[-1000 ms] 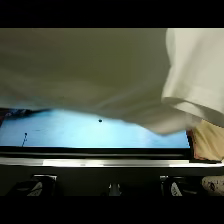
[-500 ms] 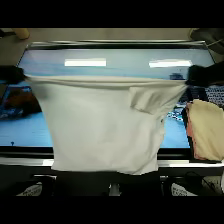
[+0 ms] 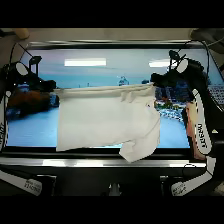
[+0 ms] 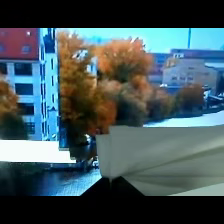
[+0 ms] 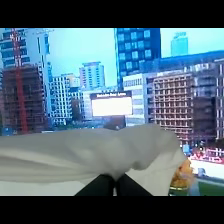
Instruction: Fold the shirts.
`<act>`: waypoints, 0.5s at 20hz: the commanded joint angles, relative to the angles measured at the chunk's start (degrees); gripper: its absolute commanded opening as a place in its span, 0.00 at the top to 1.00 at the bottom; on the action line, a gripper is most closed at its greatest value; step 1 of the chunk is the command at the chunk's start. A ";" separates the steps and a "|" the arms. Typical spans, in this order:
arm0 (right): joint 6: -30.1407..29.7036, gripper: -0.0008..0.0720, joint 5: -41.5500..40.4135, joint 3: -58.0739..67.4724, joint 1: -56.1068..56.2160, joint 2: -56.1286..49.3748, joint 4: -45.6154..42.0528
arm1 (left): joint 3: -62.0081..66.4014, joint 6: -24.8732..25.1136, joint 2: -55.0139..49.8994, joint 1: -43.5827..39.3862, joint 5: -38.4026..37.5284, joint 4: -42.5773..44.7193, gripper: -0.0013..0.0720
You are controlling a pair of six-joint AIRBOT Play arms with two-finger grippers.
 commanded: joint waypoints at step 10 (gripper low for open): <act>0.87 0.69 16.00 -15.04 0.44 2.45 -3.23 | -19.87 -1.90 -0.22 -0.96 -15.47 -12.07 0.57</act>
